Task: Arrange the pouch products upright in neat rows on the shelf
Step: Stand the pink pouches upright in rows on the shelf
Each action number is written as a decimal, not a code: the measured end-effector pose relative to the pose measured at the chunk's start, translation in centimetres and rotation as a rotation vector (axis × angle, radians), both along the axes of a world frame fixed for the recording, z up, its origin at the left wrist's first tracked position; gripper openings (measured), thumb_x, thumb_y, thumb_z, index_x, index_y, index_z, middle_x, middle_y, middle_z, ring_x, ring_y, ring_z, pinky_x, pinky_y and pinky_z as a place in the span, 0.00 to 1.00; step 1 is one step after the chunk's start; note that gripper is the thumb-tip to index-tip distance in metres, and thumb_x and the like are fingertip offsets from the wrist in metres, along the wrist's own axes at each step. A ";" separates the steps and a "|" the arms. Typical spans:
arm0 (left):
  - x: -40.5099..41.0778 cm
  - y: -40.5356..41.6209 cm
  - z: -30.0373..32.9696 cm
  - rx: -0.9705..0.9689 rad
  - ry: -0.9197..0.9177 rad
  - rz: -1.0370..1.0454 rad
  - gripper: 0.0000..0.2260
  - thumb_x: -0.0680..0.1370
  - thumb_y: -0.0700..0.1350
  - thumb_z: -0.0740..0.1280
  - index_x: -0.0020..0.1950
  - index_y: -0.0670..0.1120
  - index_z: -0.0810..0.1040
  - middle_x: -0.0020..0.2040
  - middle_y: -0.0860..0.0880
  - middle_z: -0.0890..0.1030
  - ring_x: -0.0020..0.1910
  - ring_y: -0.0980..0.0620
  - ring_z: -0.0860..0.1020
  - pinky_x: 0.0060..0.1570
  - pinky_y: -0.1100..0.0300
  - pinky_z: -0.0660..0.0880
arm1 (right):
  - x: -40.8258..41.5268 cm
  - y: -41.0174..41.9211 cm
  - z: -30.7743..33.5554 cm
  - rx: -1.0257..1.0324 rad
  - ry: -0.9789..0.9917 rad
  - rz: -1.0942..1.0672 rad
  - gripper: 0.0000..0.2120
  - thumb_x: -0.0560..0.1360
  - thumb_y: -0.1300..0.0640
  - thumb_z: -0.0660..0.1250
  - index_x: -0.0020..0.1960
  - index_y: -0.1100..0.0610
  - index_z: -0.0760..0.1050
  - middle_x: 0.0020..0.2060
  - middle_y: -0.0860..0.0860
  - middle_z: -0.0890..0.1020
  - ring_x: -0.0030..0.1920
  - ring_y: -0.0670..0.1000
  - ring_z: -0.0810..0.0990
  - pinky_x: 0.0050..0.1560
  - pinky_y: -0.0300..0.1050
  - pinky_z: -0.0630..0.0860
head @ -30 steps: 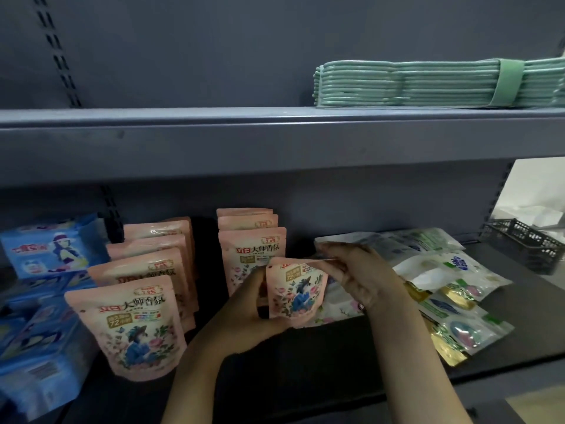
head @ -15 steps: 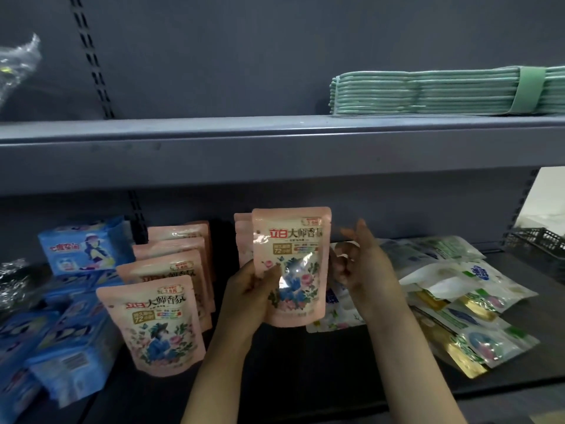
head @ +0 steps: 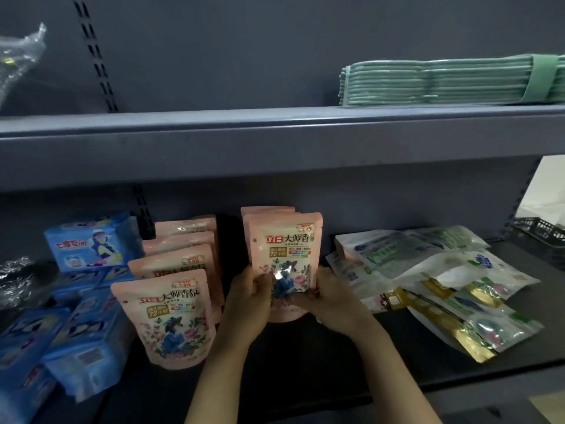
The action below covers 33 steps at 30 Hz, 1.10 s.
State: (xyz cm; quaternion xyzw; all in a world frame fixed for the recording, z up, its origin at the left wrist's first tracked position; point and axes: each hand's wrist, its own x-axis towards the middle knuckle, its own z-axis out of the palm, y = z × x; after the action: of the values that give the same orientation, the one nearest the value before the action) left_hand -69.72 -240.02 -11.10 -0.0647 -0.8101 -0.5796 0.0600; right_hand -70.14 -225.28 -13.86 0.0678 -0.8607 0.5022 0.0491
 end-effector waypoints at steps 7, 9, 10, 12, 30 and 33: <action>-0.2 0.0 -1.1 -0.020 -0.110 0.005 0.24 0.80 0.43 0.57 0.74 0.51 0.53 0.67 0.50 0.69 0.56 0.56 0.69 0.42 0.70 0.67 | -1.1 -2.5 -1.9 -0.028 -0.008 -0.161 0.22 0.71 0.55 0.71 0.63 0.55 0.69 0.56 0.49 0.80 0.55 0.47 0.78 0.48 0.34 0.75; -0.5 0.3 -1.4 0.048 -0.138 0.025 0.26 0.80 0.41 0.58 0.75 0.47 0.50 0.66 0.50 0.68 0.63 0.49 0.70 0.48 0.65 0.67 | -1.2 -2.8 -2.0 -0.052 0.007 -0.198 0.22 0.72 0.57 0.70 0.64 0.56 0.68 0.57 0.50 0.80 0.54 0.46 0.79 0.43 0.26 0.73; -0.8 0.5 -1.7 0.080 -0.159 0.034 0.26 0.79 0.41 0.58 0.74 0.45 0.50 0.67 0.48 0.67 0.65 0.47 0.70 0.49 0.64 0.66 | -1.3 -2.9 -2.2 -0.049 0.013 -0.218 0.22 0.73 0.57 0.70 0.64 0.56 0.68 0.57 0.51 0.80 0.55 0.48 0.80 0.44 0.28 0.74; -1.3 0.7 -2.2 0.101 -0.203 0.035 0.26 0.79 0.40 0.58 0.73 0.43 0.49 0.67 0.47 0.67 0.67 0.46 0.68 0.48 0.64 0.67 | -1.3 -3.0 -2.5 -0.041 0.005 -0.248 0.21 0.73 0.56 0.69 0.63 0.57 0.67 0.57 0.53 0.81 0.55 0.50 0.81 0.49 0.36 0.77; -1.3 1.3 -3.2 0.099 -0.261 -0.044 0.27 0.79 0.41 0.60 0.74 0.47 0.49 0.71 0.48 0.65 0.67 0.50 0.67 0.54 0.65 0.66 | -0.7 -1.7 -2.9 0.010 -0.060 -0.303 0.20 0.72 0.55 0.71 0.59 0.58 0.68 0.53 0.50 0.81 0.52 0.48 0.79 0.37 0.27 0.71; -1.1 1.3 -3.2 0.122 -0.256 -0.044 0.28 0.79 0.40 0.60 0.74 0.48 0.48 0.71 0.48 0.66 0.68 0.50 0.68 0.55 0.63 0.65 | -0.6 -1.7 -2.8 0.008 -0.092 -0.295 0.22 0.70 0.54 0.72 0.59 0.56 0.67 0.54 0.51 0.81 0.54 0.50 0.80 0.38 0.30 0.71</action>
State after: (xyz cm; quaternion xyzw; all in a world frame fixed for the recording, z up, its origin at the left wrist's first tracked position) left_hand -70.82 -238.76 -14.27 -0.0043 -0.7728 -0.6325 -0.0528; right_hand -70.75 -227.02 -16.65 -0.0822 -0.8646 0.4888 0.0823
